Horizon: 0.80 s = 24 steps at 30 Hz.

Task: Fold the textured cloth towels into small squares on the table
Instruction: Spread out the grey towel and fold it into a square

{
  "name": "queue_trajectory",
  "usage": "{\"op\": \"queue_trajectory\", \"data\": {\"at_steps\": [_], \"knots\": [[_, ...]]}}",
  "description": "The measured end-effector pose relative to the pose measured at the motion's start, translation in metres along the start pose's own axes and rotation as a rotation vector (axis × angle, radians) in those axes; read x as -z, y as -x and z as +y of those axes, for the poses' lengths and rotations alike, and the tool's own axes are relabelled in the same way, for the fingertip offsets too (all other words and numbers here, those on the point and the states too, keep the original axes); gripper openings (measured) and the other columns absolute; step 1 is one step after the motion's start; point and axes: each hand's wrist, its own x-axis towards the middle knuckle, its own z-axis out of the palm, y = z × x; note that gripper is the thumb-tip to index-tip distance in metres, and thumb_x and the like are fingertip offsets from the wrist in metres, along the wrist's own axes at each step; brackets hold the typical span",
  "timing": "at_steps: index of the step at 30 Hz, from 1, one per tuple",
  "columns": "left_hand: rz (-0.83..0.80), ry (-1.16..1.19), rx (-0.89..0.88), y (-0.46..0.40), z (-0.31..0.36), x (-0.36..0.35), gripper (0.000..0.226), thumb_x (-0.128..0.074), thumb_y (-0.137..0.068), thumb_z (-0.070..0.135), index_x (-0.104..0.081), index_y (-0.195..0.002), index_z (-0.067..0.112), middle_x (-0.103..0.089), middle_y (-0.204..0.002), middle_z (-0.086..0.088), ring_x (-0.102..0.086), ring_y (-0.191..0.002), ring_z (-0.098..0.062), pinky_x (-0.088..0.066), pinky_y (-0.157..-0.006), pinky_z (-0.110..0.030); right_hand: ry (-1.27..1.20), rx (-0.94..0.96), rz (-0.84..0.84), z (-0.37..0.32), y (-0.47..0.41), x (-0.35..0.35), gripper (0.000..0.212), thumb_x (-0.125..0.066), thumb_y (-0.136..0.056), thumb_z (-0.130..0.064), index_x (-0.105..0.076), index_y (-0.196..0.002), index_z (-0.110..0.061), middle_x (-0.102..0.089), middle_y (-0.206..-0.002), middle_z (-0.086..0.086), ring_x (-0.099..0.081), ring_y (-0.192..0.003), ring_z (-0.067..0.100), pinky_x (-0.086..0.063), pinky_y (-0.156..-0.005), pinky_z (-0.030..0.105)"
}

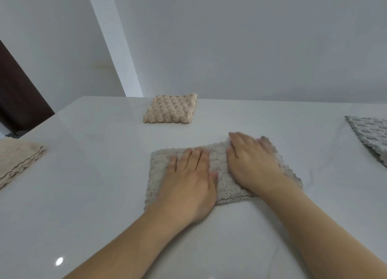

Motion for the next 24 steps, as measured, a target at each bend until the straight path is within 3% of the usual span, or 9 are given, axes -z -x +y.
{"op": "queue_trajectory", "data": {"at_steps": [3,11,13,15,17,20,24], "knots": [[-0.129,-0.019,0.026,0.002,-0.004,-0.007,0.063,-0.006,-0.101,0.049,0.004,-0.157,0.022,0.007,-0.165,0.005,0.011,-0.15,-0.014,0.006,-0.121,-0.046,0.067,-0.013,-0.138,0.008,0.0,-0.011,0.056,-0.016,-0.102,-0.04,-0.016,-0.154,-0.021,-0.013,-0.162,-0.005,-0.008,-0.148,0.016,0.0,-0.12,0.041],[-0.316,-0.033,0.122,-0.003,-0.04,0.013,0.063,-0.009,-0.101,0.052,0.012,-0.155,0.027,0.019,-0.163,0.005,0.02,-0.148,-0.014,0.01,-0.12,-0.045,0.108,-0.206,-0.211,0.032,-0.004,0.005,0.06,-0.007,-0.1,-0.044,-0.004,-0.155,-0.02,0.003,-0.163,-0.003,0.006,-0.149,0.018,0.008,-0.119,0.049],[-0.285,-0.083,0.169,-0.001,-0.039,0.017,0.065,-0.008,-0.101,0.051,0.01,-0.156,0.022,0.016,-0.164,0.002,0.018,-0.149,-0.017,0.01,-0.12,-0.046,0.156,-0.247,-0.151,0.025,-0.003,0.007,0.062,-0.007,-0.1,-0.042,-0.004,-0.155,-0.014,0.004,-0.163,0.002,0.007,-0.149,0.02,0.01,-0.119,0.049],[-0.144,-0.139,0.168,0.0,-0.027,0.014,0.065,-0.007,-0.101,0.047,0.005,-0.156,0.015,0.011,-0.164,-0.001,0.015,-0.15,-0.019,0.009,-0.121,-0.045,0.136,-0.221,-0.097,0.009,0.0,0.007,0.062,-0.008,-0.101,-0.041,-0.004,-0.155,-0.011,0.006,-0.163,0.003,0.008,-0.149,0.02,0.012,-0.119,0.046],[-0.059,-0.087,0.12,0.002,-0.014,0.01,0.067,-0.002,-0.098,0.046,0.002,-0.156,0.013,0.009,-0.165,-0.001,0.012,-0.15,-0.018,0.009,-0.121,-0.043,0.061,-0.155,-0.137,-0.007,0.004,0.001,0.062,-0.009,-0.101,-0.041,-0.003,-0.155,-0.012,0.007,-0.163,0.002,0.008,-0.149,0.019,0.009,-0.119,0.044],[-0.184,-0.021,0.009,0.001,-0.014,0.005,0.063,-0.005,-0.101,0.048,0.006,-0.157,0.021,0.013,-0.164,0.007,0.015,-0.149,-0.011,0.007,-0.121,-0.044,0.059,-0.085,-0.185,-0.009,0.008,-0.01,0.062,-0.009,-0.101,-0.043,-0.002,-0.155,-0.015,0.007,-0.163,0.0,0.009,-0.149,0.017,0.006,-0.12,0.043],[-0.243,-0.031,0.075,-0.003,-0.037,0.009,0.063,-0.008,-0.102,0.049,0.008,-0.156,0.023,0.014,-0.164,0.006,0.015,-0.149,-0.013,0.006,-0.121,-0.045,0.077,-0.122,-0.207,0.011,0.003,-0.004,0.059,-0.009,-0.101,-0.042,-0.002,-0.156,-0.02,0.006,-0.163,-0.004,0.008,-0.149,0.014,0.006,-0.12,0.042]]}}
